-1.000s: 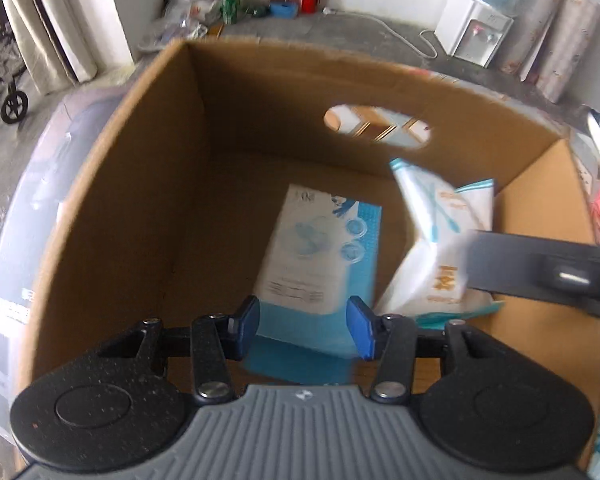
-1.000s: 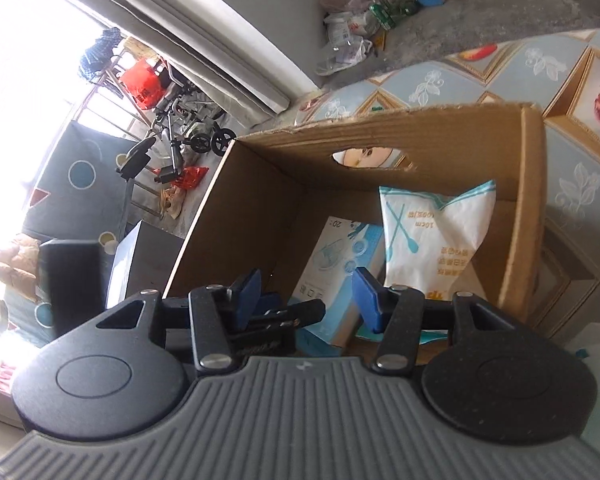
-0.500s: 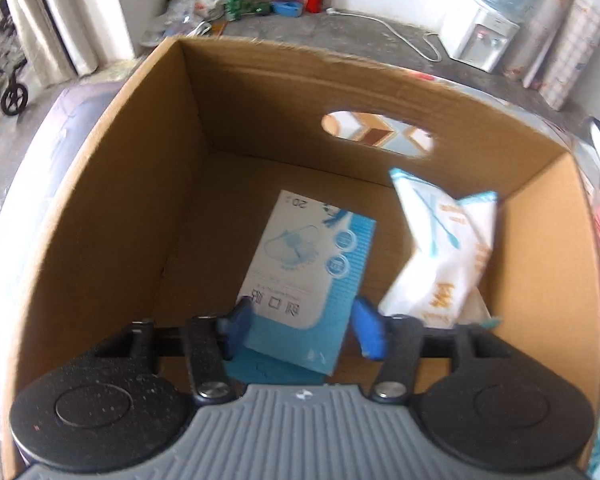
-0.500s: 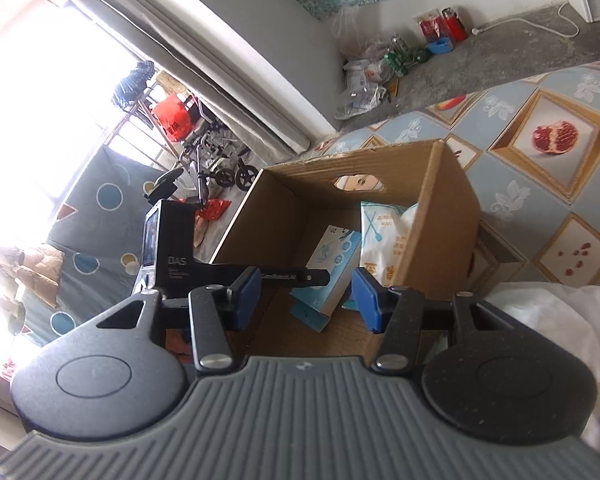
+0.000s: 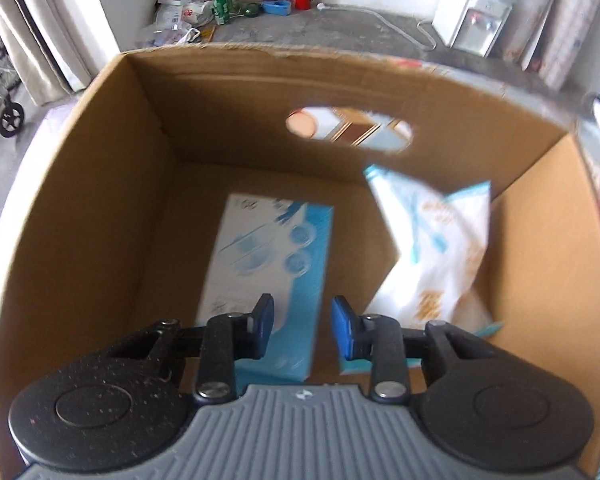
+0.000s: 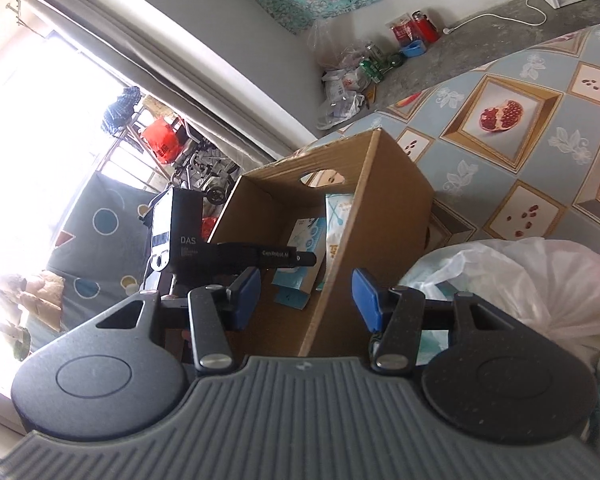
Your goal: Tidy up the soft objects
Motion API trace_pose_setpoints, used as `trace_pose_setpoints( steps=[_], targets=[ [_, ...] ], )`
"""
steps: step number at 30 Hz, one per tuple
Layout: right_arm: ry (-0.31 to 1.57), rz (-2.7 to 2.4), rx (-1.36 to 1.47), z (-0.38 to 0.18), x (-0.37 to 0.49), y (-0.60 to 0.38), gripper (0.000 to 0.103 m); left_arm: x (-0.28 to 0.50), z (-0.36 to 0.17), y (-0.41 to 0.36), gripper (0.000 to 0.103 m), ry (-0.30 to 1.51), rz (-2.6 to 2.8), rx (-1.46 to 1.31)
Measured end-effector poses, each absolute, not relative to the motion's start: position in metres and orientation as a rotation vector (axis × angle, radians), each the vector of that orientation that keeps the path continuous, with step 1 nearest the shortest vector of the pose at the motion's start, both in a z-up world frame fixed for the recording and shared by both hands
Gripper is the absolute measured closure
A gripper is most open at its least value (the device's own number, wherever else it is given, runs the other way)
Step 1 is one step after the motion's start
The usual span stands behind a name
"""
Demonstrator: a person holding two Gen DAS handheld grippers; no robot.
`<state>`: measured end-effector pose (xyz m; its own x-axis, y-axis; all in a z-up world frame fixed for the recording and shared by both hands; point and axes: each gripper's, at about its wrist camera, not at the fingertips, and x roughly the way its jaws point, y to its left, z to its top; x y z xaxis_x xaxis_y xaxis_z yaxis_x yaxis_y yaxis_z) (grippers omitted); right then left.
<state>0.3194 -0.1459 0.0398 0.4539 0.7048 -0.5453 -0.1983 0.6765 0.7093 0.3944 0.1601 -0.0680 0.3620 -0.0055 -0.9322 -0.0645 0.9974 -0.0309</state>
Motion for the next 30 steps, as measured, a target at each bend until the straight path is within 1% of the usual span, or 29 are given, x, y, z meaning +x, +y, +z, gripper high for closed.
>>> trace_pose_setpoints(
  steps=[2, 3, 5, 6, 7, 11, 13, 14, 17, 23, 24, 25, 30],
  targets=[
    [0.945, 0.6, 0.623, 0.04, 0.317, -0.148, 0.052, 0.396, -0.066, 0.159, 0.07, 1.188, 0.038, -0.085],
    [0.943, 0.599, 0.623, 0.04, 0.316, -0.149, 0.052, 0.395, -0.064, 0.159, 0.069, 1.183, 0.037, -0.098],
    [0.941, 0.599, 0.623, 0.041, 0.313, -0.152, 0.052, 0.391, -0.056, 0.161, 0.056, 1.166, 0.045, -0.12],
    [0.94, 0.599, 0.623, 0.042, 0.312, -0.153, 0.051, 0.389, -0.053, 0.164, 0.042, 1.155, 0.059, -0.128],
    [0.94, 0.6, 0.625, 0.041, 0.312, -0.154, 0.051, 0.389, -0.052, 0.166, 0.039, 1.139, 0.078, -0.135],
    [0.939, 0.608, 0.644, 0.04, 0.31, -0.156, 0.051, 0.375, -0.046, 0.182, 0.039, 1.128, 0.187, -0.173],
    [0.938, 0.615, 0.654, 0.038, 0.309, -0.155, 0.051, 0.37, -0.044, 0.193, 0.045, 1.134, 0.285, -0.202],
    [0.938, 0.62, 0.657, 0.038, 0.309, -0.155, 0.051, 0.369, -0.044, 0.198, 0.046, 1.131, 0.322, -0.214],
    [0.939, 0.629, 0.662, 0.037, 0.307, -0.154, 0.051, 0.37, -0.049, 0.21, 0.053, 1.133, 0.414, -0.256],
    [0.939, 0.61, 0.672, 0.035, 0.305, -0.163, 0.051, 0.369, -0.067, 0.223, 0.053, 1.187, 0.341, -0.433],
    [0.94, 0.605, 0.675, 0.034, 0.305, -0.166, 0.051, 0.367, -0.068, 0.222, 0.05, 1.181, 0.332, -0.451],
    [0.94, 0.601, 0.677, 0.033, 0.305, -0.167, 0.051, 0.368, -0.069, 0.22, 0.048, 1.169, 0.332, -0.452],
    [0.939, 0.596, 0.686, 0.03, 0.305, -0.17, 0.051, 0.37, -0.071, 0.21, 0.049, 1.154, 0.309, -0.45]
  ],
)
